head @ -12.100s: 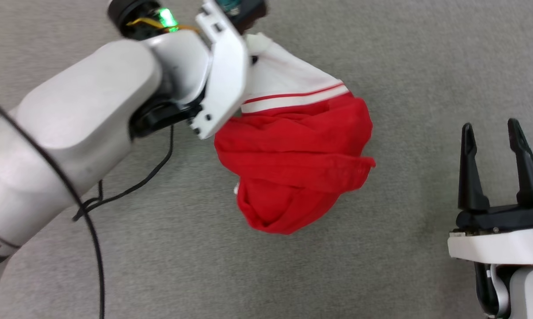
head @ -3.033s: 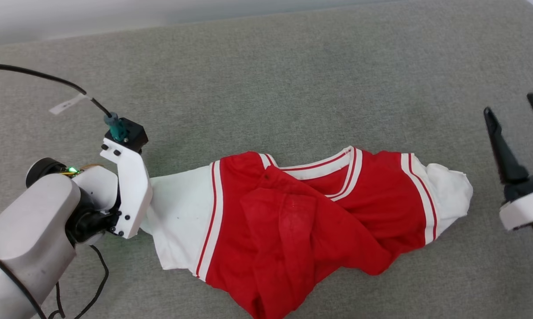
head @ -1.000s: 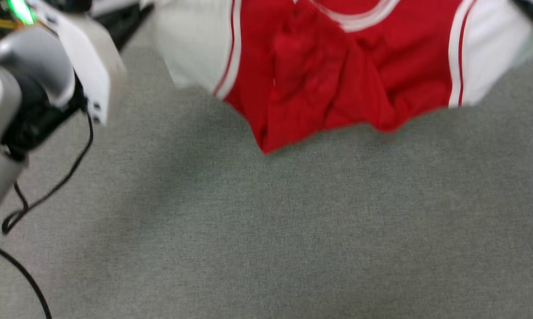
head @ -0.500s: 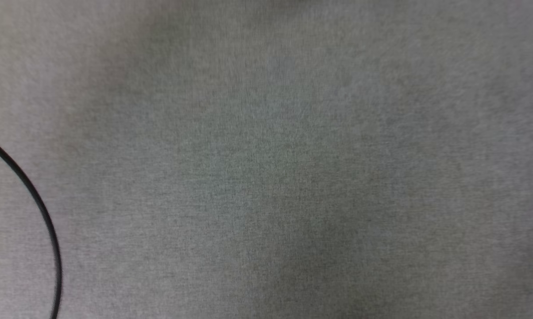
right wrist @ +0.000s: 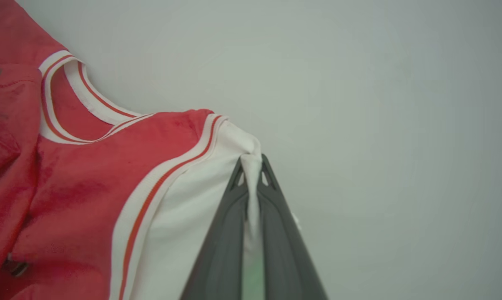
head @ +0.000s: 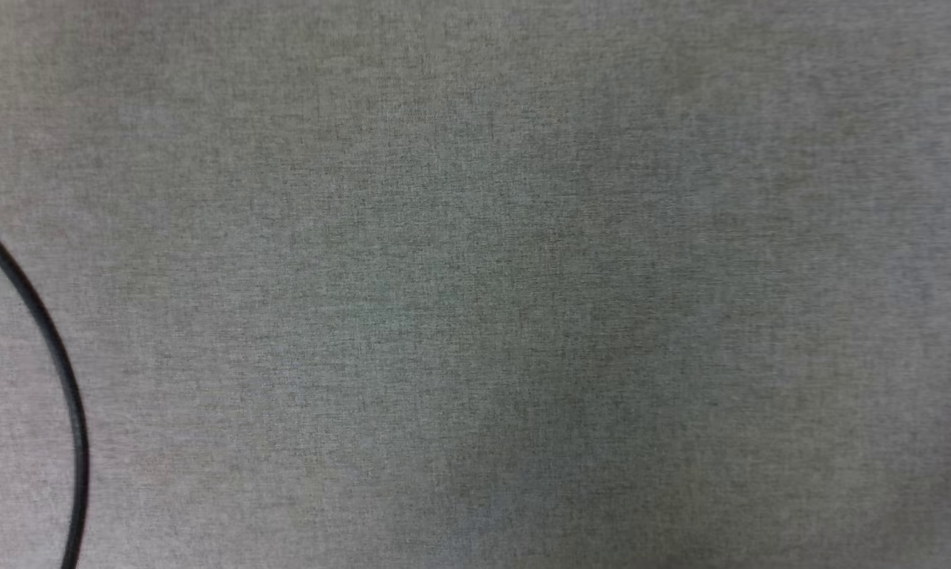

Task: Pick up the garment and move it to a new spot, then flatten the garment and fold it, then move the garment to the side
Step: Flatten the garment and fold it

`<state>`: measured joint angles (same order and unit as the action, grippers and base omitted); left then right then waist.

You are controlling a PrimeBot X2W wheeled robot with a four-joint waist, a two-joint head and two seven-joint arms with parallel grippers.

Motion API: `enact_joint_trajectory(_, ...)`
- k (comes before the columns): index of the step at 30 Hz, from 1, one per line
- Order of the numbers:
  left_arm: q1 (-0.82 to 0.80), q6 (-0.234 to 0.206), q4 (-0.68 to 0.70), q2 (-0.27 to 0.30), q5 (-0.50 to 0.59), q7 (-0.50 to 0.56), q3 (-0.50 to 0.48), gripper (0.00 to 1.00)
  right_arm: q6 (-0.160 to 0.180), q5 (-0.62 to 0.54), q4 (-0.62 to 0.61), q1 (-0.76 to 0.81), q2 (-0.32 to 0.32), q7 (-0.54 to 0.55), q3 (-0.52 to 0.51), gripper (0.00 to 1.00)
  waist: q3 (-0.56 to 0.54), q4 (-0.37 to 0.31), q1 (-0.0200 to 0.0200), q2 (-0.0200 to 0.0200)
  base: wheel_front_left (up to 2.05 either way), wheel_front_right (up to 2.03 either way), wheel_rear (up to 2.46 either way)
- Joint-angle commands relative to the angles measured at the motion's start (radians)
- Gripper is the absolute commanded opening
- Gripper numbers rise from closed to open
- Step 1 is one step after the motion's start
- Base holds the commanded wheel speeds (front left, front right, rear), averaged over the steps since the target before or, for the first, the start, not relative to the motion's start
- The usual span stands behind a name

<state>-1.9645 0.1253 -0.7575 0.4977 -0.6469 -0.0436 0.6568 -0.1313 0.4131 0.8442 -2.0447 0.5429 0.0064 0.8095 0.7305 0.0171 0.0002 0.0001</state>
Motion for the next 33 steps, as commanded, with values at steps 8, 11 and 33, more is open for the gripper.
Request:
enact_joint_trajectory(8, 0.128, 0.004, -0.059, -0.035, -0.047, -0.105, 0.109, 0.00, 0.001, 0.045, 0.100, 0.141, -0.062, -0.096, 0.057, 0.00, 0.010, 0.017, -0.0002, -0.0001, 0.00, 0.00, 0.00)
enact_joint_trajectory(11, 0.206, 0.004, -0.069, -0.035, -0.081, -0.148, 0.143, 0.00, 0.001, 0.075, 0.130, 0.226, -0.086, -0.144, 0.079, 0.00, -0.015, 0.008, -0.0002, -0.0001, 0.00, 0.00, 0.00)
enact_joint_trajectory(33, 1.169, -0.088, 0.250, 0.098, -0.188, -0.224, 0.103, 0.00, 0.001, 0.276, -0.088, 0.992, 0.022, -0.271, 0.228, 0.00, -0.389, -0.032, -0.0002, -0.0001, 0.00, 0.00, 0.00)
